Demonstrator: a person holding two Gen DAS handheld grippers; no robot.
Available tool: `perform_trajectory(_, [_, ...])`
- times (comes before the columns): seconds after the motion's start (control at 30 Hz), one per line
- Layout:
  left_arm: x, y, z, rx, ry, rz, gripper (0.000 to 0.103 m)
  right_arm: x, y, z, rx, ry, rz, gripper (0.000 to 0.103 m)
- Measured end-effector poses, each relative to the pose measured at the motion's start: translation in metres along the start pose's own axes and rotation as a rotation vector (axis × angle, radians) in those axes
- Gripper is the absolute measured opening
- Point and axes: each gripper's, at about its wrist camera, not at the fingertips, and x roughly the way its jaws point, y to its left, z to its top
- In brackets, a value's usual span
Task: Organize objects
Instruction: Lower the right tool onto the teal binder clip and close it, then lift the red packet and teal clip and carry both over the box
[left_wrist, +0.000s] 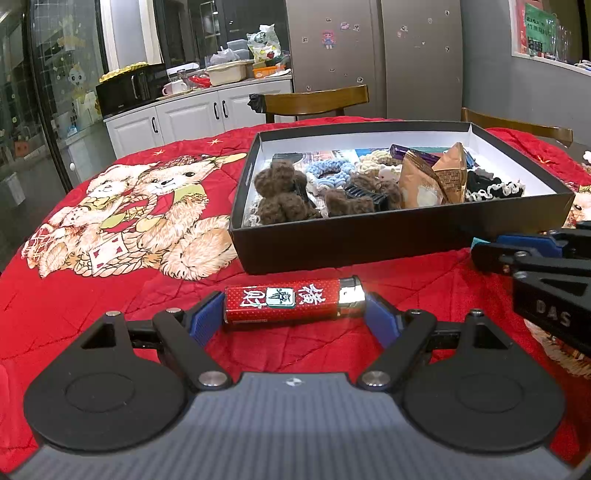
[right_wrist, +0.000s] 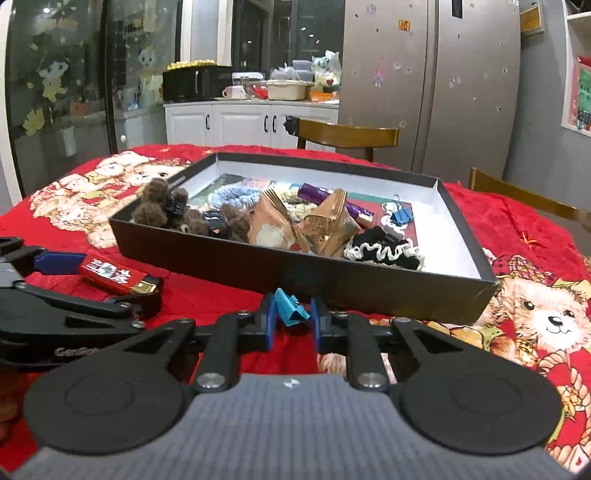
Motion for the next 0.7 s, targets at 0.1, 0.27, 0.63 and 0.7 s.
perform_trajectory(0.1, [-0.004,0.001,0.001,-0.005,-0.017,-0.013,0.085,-0.01,0.0,0.003,0.006,-0.021,0.02,0.019])
perform_trajectory(0.27, [-0.023,-0.001,0.008,-0.009,-0.062,-0.025,0.085,-0.027,-0.002,0.015,0.049,-0.074,0.049,0.016])
perform_trajectory(0.63, [-0.054,0.017,0.068,-0.09,-0.135,-0.051,0.085,-0.036,-0.027,0.081,0.217,-0.137,0.146,0.011])
perform_trajectory(0.7, [-0.053,0.019,0.086,-0.101,-0.133,-0.071,0.085,-0.029,-0.03,0.098,0.245,-0.138,0.176,0.011])
